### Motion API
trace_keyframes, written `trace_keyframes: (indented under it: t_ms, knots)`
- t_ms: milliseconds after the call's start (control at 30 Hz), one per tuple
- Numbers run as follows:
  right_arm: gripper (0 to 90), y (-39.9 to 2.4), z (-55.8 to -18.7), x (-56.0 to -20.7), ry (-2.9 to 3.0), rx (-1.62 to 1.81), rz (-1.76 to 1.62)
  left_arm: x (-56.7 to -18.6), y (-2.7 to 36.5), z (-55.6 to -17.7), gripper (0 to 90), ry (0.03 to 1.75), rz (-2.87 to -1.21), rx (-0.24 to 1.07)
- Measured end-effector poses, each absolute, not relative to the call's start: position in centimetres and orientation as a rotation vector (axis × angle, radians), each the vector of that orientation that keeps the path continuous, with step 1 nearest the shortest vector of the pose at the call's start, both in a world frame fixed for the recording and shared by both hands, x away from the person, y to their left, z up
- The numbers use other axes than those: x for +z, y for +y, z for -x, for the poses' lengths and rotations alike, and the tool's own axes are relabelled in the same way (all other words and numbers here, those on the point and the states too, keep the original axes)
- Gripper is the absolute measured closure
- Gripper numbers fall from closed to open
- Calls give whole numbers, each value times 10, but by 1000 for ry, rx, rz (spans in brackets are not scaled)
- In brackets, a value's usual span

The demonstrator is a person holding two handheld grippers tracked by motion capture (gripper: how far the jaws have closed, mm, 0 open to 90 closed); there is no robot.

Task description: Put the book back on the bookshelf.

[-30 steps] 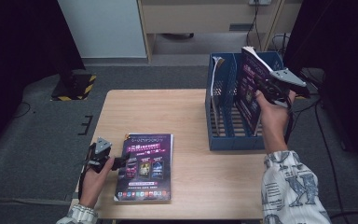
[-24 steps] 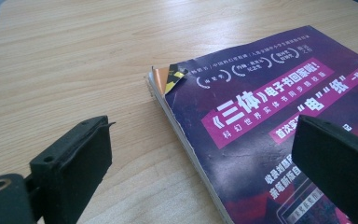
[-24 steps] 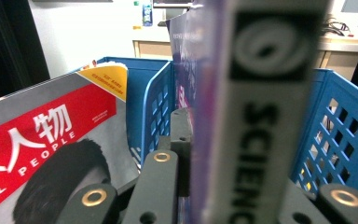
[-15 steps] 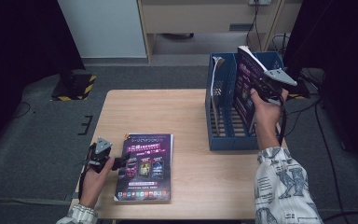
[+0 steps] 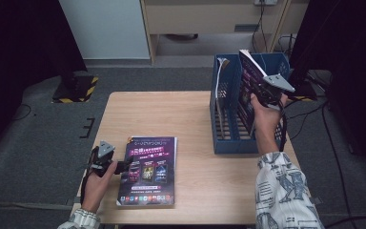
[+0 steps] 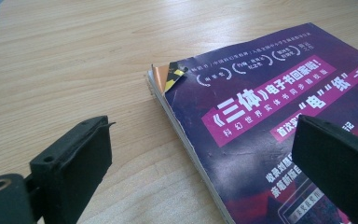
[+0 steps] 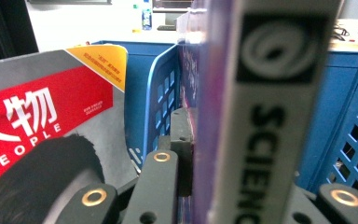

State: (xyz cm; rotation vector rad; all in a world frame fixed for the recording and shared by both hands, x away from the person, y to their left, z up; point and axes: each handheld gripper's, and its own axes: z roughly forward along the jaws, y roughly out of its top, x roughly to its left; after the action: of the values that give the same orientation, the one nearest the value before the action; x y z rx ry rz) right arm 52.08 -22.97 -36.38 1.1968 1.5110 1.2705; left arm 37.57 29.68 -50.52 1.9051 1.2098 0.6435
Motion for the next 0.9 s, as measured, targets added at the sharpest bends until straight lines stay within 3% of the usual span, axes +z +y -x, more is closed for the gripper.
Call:
trace_keyframes:
  t_ms: [900]
  knots:
    - [826, -225, -516, -380, 1475, 1266, -1176, -504, 297, -375, 46, 1202, -1901, 646]
